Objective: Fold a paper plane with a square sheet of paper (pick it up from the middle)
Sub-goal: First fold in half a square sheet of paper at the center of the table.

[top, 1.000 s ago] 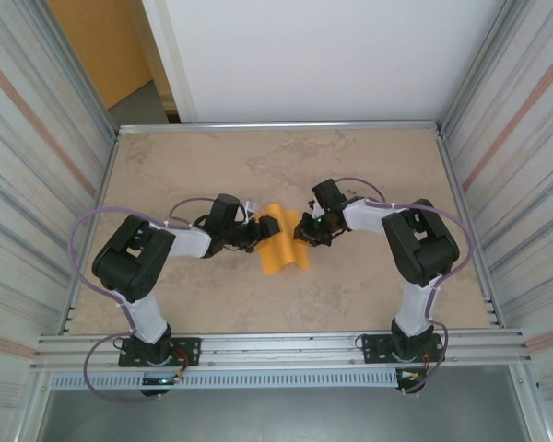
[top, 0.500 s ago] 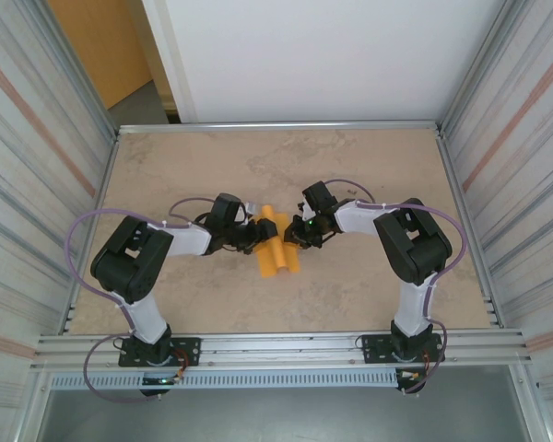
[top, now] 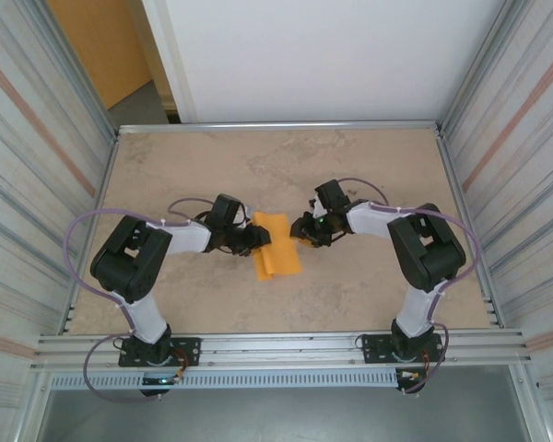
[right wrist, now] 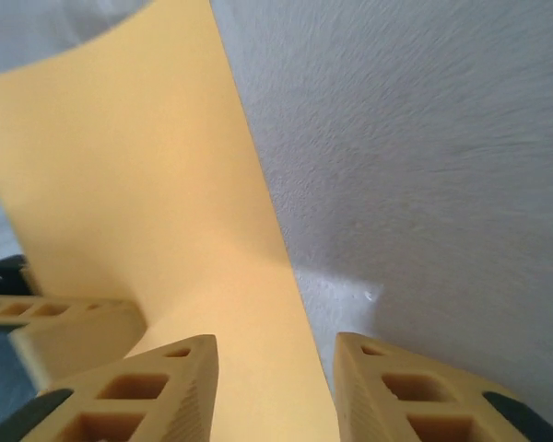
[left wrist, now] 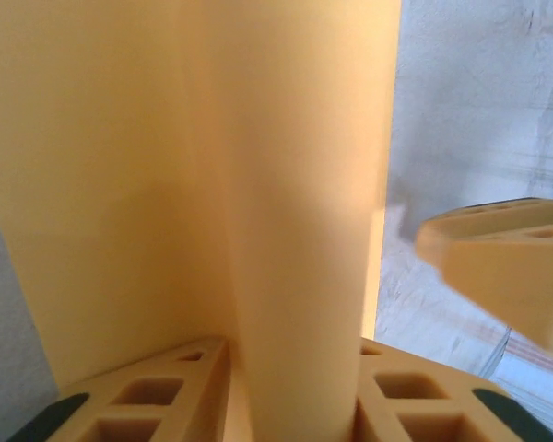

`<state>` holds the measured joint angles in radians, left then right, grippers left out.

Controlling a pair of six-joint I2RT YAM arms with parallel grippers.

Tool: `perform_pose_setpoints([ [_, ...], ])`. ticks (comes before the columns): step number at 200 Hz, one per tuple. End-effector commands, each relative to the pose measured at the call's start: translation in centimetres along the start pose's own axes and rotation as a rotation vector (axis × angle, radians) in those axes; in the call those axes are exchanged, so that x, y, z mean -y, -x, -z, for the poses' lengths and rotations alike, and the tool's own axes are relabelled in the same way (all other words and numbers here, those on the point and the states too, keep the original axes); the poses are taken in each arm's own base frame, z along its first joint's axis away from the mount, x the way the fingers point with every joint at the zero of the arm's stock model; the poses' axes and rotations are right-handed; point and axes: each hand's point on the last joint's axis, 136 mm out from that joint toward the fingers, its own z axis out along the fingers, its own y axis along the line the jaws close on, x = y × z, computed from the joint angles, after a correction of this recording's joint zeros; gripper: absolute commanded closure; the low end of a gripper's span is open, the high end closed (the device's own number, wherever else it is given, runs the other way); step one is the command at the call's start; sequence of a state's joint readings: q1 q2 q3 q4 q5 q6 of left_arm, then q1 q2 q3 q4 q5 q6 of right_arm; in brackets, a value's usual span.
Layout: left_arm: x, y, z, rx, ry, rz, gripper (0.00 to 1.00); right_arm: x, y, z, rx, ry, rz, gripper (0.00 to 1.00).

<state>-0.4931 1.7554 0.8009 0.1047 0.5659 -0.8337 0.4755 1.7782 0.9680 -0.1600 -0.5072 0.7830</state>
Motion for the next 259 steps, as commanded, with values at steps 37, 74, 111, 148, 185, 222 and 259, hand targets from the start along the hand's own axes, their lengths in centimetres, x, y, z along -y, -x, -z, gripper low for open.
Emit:
perform_pose_setpoints([
  [37, 7.4, 3.1, 6.3, 0.069, -0.284, -0.143, 0.71, -3.1, 2.4, 5.8, 0.137, 0.168, 0.056, 0.38],
  [74, 12.0, 3.5, 10.0, 0.06, -0.453, -0.22, 0.72, -7.7, 2.3, 7.9, 0.128, 0.358, 0.138, 0.25],
  [111, 14.7, 3.2, 11.9, 0.04, -0.563, -0.273, 0.73, -11.3, 1.5, 8.8, 0.072, 0.47, 0.218, 0.21],
  [148, 14.3, 3.3, 11.6, 0.018, -0.568, -0.256, 0.73, -14.0, 0.6, 9.3, 0.028, 0.543, 0.281, 0.23],
  [185, 13.2, 3.6, 11.1, 0.02, -0.539, -0.23, 0.73, -14.4, 0.6, 10.1, 0.037, 0.576, 0.284, 0.35],
  [222, 11.9, 4.0, 10.9, 0.027, -0.506, -0.207, 0.74, -13.4, 1.2, 11.0, 0.074, 0.566, 0.267, 0.47],
  [259, 11.9, 4.0, 10.8, 0.025, -0.507, -0.204, 0.74, -14.1, 0.8, 11.1, 0.046, 0.587, 0.286, 0.66],
])
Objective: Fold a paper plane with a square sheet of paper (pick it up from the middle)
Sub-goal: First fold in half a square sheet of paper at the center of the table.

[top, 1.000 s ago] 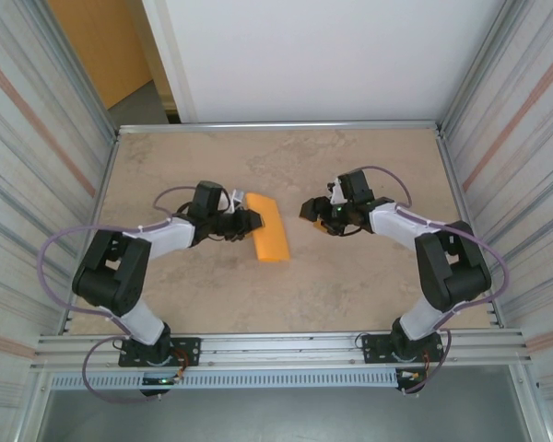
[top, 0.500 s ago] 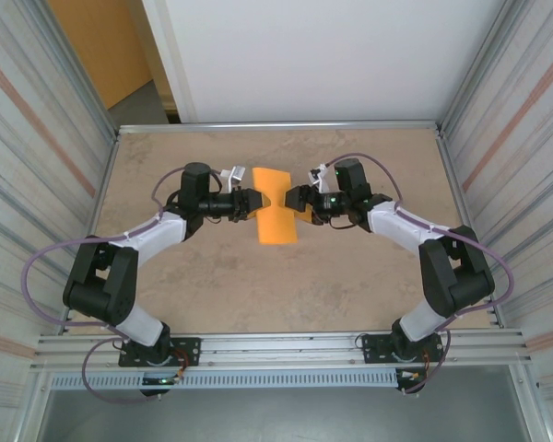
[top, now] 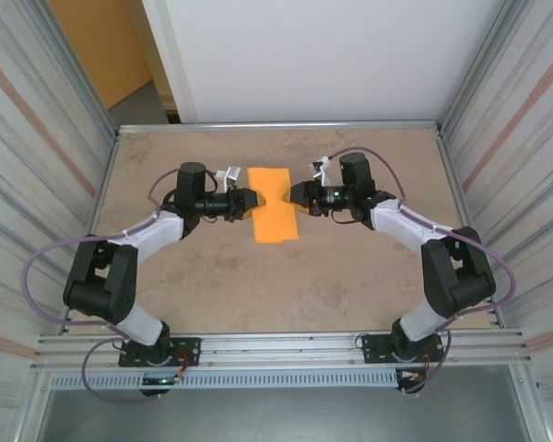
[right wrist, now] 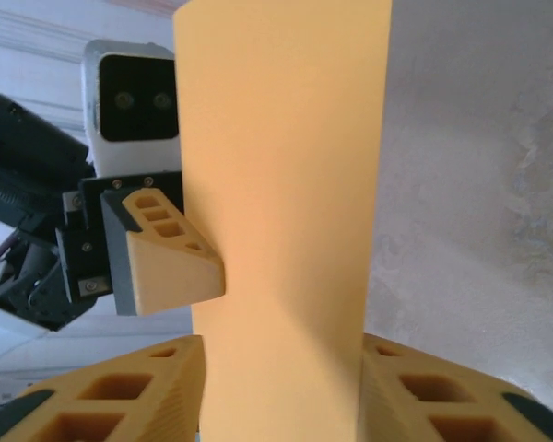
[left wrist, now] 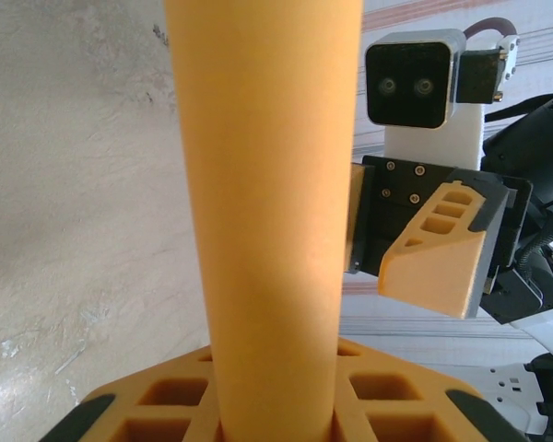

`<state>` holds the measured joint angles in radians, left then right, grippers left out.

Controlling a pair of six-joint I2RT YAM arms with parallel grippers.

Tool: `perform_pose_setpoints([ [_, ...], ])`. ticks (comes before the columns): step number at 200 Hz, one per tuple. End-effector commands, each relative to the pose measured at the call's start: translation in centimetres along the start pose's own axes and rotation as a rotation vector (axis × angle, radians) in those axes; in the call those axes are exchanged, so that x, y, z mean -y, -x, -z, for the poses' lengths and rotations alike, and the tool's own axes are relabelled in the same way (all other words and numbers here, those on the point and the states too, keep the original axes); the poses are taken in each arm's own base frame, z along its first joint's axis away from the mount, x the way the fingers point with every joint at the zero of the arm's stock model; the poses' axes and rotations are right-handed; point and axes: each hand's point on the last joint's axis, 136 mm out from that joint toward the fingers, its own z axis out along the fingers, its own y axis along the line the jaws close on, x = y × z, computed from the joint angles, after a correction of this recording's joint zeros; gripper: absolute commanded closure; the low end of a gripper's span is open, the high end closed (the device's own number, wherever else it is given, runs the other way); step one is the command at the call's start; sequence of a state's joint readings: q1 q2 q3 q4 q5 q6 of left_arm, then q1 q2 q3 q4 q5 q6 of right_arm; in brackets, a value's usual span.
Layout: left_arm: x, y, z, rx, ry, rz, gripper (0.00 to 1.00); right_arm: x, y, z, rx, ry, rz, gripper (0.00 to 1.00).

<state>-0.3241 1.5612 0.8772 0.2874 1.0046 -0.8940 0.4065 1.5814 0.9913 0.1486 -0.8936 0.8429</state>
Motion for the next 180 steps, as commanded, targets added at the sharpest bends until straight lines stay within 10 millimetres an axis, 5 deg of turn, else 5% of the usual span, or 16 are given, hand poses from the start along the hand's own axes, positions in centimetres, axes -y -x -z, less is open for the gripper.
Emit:
perform_pose_setpoints([
  [1, 0.2, 0.2, 0.1, -0.009, -0.01, -0.019, 0.74, -1.9, -0.5, 0.4, -0.022, 0.048, 0.033, 0.67],
  [75, 0.2, 0.1, 0.2, -0.004, 0.003, -0.013, 0.68, -0.5, -0.3, -0.2, -0.026, -0.031, 0.012, 0.95],
  [130, -5.2, 0.8, 3.6, 0.12, 0.218, 0.073, 0.24, 0.7, 0.8, 2.9, 0.04, -0.139, 0.002, 1.0],
  [180, -6.8, 1.1, 7.1, 0.212, 0.334, 0.061, 0.02, 0.1, 1.0, 5.6, 0.037, -0.222, 0.006, 1.0],
])
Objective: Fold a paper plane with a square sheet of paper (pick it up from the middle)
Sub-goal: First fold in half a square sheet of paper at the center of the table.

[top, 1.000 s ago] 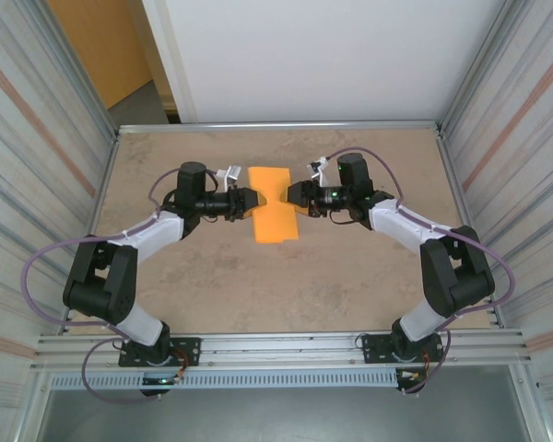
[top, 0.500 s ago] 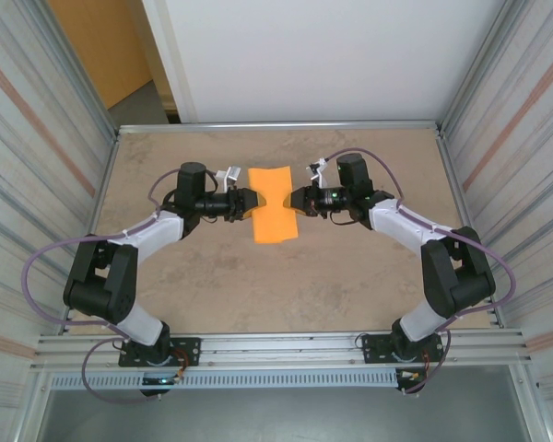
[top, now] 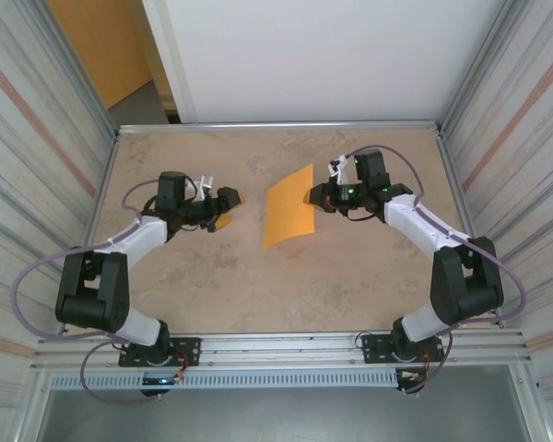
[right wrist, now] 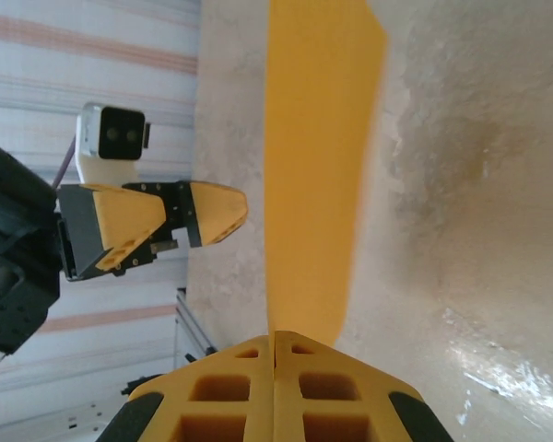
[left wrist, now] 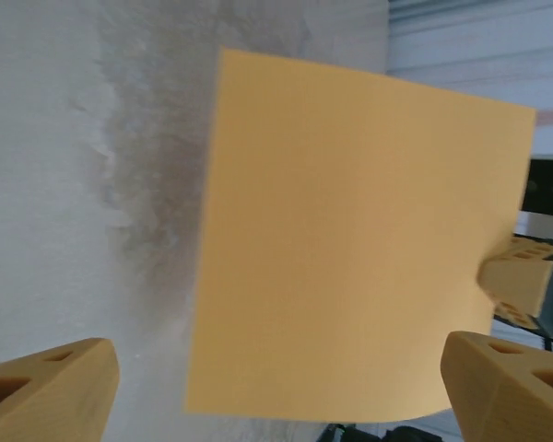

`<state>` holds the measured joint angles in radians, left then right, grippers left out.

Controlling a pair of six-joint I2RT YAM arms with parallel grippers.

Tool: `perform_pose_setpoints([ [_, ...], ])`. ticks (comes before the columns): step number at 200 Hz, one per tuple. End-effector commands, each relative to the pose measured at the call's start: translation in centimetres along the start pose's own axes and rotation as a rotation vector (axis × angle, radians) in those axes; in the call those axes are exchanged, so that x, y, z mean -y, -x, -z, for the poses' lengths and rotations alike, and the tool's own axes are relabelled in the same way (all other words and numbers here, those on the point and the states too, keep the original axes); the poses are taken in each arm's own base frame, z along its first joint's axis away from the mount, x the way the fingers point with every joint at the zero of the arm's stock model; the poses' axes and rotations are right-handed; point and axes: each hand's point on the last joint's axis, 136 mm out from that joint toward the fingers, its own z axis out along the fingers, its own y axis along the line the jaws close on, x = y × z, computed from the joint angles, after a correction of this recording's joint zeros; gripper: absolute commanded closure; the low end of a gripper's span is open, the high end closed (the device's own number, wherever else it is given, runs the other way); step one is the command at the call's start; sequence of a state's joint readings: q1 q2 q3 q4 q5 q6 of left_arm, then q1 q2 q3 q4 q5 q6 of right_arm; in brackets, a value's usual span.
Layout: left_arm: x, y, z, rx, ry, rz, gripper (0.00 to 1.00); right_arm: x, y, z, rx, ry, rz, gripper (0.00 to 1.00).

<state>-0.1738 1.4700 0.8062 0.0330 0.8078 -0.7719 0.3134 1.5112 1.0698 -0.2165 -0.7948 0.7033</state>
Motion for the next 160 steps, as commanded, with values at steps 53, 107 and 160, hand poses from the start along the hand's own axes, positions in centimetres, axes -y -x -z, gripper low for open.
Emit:
perform_pose_setpoints([
  [53, -0.5, -0.3, 1.2, 0.042, 0.042, -0.049, 0.01, -2.9, -1.0, -1.9, -0.053, -0.034, 0.075, 1.0],
  [107, -1.9, -2.2, -0.2, -0.005, 0.057, -0.003, 0.07, -1.1, -3.9, -10.0, -0.13, -0.003, 0.025, 0.98],
  [160, -3.1, -4.9, -2.8, -0.09, 0.146, -0.028, 0.14, 2.2, -5.1, -11.8, -0.131, 0.032, -0.059, 0.97],
])
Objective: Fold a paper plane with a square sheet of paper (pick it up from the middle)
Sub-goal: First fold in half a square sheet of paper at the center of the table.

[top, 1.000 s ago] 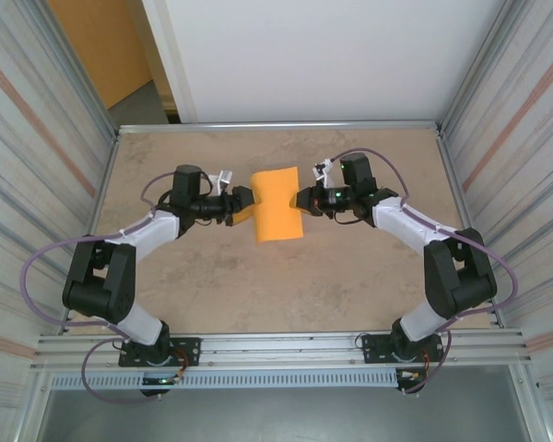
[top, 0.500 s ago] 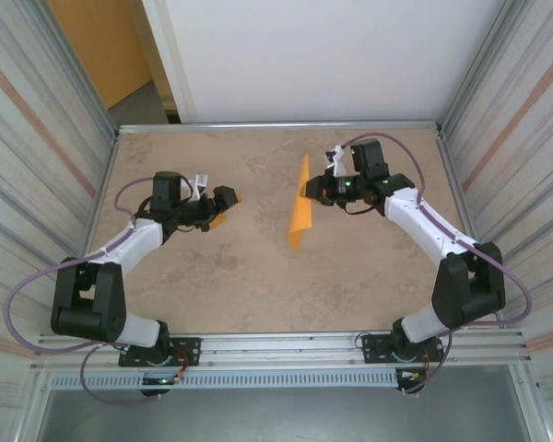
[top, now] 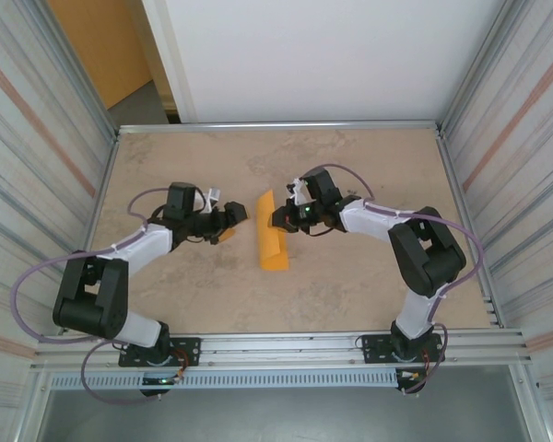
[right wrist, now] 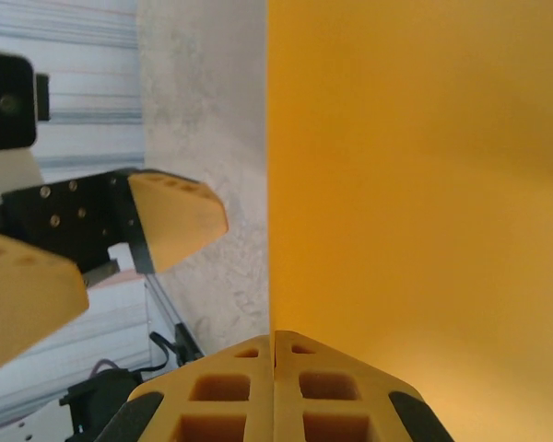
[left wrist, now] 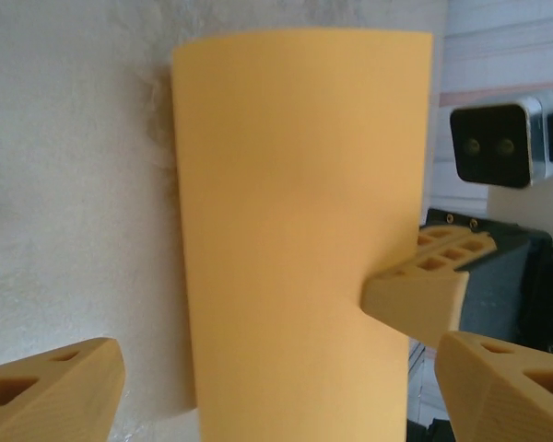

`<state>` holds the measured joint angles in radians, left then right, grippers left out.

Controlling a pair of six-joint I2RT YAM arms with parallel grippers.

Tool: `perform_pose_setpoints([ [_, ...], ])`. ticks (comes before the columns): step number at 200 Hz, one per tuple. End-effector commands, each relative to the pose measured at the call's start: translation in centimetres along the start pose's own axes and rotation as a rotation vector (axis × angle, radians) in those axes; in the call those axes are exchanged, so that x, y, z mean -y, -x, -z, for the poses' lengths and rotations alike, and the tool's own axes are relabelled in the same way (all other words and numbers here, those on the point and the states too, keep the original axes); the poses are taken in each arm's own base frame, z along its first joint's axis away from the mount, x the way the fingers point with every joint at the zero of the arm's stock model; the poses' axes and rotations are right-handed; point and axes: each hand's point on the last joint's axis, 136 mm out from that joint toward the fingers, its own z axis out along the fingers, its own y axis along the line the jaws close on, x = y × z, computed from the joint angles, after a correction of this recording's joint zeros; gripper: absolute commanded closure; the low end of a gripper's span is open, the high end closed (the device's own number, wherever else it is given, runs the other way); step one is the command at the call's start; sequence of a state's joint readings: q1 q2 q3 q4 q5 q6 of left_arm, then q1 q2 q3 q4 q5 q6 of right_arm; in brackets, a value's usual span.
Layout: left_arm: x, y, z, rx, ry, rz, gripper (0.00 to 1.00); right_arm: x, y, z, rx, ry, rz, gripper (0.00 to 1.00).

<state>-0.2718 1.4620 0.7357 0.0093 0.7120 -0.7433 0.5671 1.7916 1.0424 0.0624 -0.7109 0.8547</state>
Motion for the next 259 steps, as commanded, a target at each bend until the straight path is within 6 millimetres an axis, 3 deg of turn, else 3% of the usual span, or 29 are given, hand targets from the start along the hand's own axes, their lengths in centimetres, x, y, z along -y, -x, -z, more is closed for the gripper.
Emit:
perform_pose_setpoints([
  [1, -0.9, -0.9, -1.2, -0.03, 0.054, -0.011, 0.14, -0.1, 0.8, 0.0, 0.038, 0.06, -0.011, 0.97],
  [50, -0.7, -2.2, -3.7, -0.103, 0.114, -0.042, 0.19, 3.7, 0.2, 0.3, 0.032, 0.02, -0.08, 0.97],
  [112, -0.5, -2.8, -6.1, -0.152, 0.165, -0.044, 0.25, 6.3, 1.4, 0.4, 0.012, -0.005, -0.109, 0.95],
  [210, -1.0, -2.5, -9.0, -0.191, 0.241, -0.023, 0.41, 6.8, 1.5, -0.1, -0.036, 0.007, -0.108, 0.92],
  [259, -2.8, -3.0, -9.4, -0.228, 0.321, 0.017, 0.5, 7.0, 1.5, -0.2, -0.03, 0.0, -0.123, 0.89],
])
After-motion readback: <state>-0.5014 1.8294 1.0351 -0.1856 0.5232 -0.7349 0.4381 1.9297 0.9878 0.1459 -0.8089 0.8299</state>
